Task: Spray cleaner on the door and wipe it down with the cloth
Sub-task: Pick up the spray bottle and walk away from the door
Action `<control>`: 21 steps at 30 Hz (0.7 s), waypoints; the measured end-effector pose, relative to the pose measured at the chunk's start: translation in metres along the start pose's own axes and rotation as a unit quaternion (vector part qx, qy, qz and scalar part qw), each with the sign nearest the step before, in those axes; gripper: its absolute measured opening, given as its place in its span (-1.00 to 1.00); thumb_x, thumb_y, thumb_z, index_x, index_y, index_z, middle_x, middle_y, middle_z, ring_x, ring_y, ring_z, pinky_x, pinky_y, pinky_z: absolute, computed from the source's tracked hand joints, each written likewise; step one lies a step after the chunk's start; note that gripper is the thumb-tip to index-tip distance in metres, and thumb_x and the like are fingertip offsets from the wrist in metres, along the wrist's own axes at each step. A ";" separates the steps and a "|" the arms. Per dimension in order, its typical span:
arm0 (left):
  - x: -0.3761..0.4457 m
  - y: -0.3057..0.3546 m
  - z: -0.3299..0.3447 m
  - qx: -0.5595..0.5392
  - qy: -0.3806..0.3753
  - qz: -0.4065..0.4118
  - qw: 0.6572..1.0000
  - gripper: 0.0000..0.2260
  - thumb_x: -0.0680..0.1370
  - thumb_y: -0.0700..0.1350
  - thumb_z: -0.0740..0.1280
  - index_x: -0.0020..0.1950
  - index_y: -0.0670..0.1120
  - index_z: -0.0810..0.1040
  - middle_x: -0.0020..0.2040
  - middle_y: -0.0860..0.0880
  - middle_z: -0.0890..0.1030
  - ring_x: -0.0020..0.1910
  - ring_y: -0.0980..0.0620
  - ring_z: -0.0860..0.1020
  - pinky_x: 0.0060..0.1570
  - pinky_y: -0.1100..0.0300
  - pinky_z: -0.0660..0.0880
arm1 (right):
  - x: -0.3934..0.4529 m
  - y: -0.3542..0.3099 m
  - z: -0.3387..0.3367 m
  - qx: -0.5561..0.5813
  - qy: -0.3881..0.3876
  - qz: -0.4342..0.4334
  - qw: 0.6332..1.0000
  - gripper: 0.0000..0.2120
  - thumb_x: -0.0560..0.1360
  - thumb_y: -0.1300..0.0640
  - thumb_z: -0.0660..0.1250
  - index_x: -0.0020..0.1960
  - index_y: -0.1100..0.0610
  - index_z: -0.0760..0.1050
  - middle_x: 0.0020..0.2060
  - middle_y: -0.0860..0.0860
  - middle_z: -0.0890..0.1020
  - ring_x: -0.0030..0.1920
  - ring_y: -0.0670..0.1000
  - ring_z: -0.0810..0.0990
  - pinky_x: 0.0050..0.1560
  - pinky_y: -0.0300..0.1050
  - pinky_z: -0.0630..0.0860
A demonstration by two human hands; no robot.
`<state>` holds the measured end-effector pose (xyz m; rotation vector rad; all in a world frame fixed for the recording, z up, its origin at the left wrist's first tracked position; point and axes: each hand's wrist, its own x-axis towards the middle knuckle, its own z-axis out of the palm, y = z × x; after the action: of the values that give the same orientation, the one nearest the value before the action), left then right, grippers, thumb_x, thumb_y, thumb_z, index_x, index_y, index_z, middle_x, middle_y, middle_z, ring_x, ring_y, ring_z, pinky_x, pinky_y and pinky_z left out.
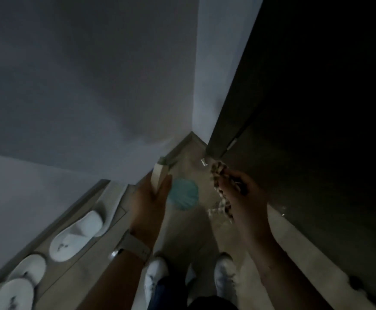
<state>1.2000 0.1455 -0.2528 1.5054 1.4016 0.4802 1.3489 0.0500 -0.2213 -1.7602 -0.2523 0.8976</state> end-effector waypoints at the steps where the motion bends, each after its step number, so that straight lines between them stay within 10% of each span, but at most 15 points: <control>1: -0.021 0.013 -0.021 -0.008 0.015 -0.009 1.000 -0.92 0.58 -0.03 0.32 -0.11 0.06 0.54 -0.24 -0.01 0.62 -0.26 0.19 0.59 -0.24 0.26 0.53 | -0.022 -0.023 -0.003 -0.004 -0.011 0.005 1.000 -0.87 0.50 0.18 0.39 -0.05 -0.05 0.60 -0.23 -0.12 0.67 -0.39 -0.15 0.53 -0.46 -0.35 0.40; 4: -0.082 0.052 -0.080 -0.016 0.073 -0.064 0.995 -0.91 0.58 0.02 0.32 -0.07 0.04 0.56 -0.20 -0.06 0.64 -0.20 -0.01 0.63 -0.20 -0.01 0.60 | -0.086 -0.091 -0.011 -0.018 -0.044 0.005 0.999 -0.91 0.51 0.13 0.39 -0.01 -0.03 0.59 -0.20 -0.14 0.66 -0.36 -0.17 0.55 -0.39 -0.32 0.46; 11: -0.239 0.152 -0.203 -0.006 0.149 -0.083 0.985 -0.89 0.58 -0.06 0.31 -0.09 -0.07 0.53 -0.28 -0.07 0.59 -0.28 0.00 0.53 -0.34 0.24 0.41 | -0.228 -0.213 0.010 -0.032 -0.168 0.001 0.985 -0.88 0.51 0.13 0.40 0.04 0.00 0.61 -0.09 -0.08 0.68 -0.19 -0.16 0.60 -0.19 -0.27 0.51; 21: -0.414 0.179 -0.332 -0.080 0.386 -0.130 0.910 -0.80 0.47 0.13 0.33 -0.17 0.00 0.54 -0.32 -0.08 0.61 -0.26 -0.13 0.61 -0.29 -0.03 0.54 | -0.389 -0.288 0.058 -0.114 -0.412 -0.087 0.900 -0.85 0.50 0.23 0.41 0.05 0.07 0.62 -0.11 -0.03 0.71 -0.13 -0.10 0.67 -0.23 -0.35 0.50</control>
<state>0.9176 -0.0774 0.1764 0.9914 2.0720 1.0666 1.1139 -0.0178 0.2002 -1.4317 -1.0841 1.4885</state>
